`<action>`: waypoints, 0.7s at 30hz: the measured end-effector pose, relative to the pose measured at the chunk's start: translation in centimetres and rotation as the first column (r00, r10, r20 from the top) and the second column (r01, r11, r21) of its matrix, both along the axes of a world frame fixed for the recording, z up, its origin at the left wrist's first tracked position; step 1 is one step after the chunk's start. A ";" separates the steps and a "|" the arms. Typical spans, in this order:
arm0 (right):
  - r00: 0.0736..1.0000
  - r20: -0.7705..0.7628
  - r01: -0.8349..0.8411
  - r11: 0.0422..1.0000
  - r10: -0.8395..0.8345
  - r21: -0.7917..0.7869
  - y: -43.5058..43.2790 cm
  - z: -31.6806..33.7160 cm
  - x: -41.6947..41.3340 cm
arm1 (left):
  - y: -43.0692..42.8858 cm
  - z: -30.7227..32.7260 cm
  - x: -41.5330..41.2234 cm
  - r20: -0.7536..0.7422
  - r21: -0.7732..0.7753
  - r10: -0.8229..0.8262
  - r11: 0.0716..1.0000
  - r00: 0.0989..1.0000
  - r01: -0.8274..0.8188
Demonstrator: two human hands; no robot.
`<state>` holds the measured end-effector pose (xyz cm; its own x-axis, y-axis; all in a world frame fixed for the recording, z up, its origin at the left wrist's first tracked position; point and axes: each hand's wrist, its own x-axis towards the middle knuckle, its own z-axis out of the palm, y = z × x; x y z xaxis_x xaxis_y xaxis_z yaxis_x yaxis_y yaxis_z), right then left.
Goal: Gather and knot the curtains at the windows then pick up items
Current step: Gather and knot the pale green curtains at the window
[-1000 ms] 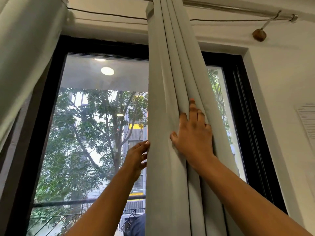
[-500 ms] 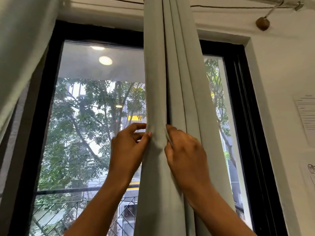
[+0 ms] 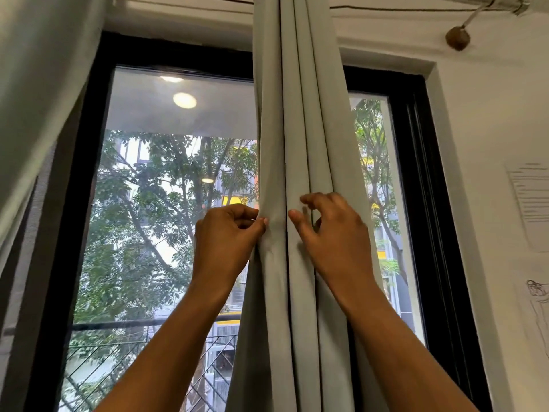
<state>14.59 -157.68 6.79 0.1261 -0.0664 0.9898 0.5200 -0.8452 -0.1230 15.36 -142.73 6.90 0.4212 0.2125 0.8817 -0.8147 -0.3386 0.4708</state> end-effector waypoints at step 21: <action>0.967 -0.168 -0.175 0.978 0.192 0.115 0.8 -6.4 -2.3 | -0.4 -6.9 -2.1 -0.111 0.078 0.055 0.996 0.992 -0.047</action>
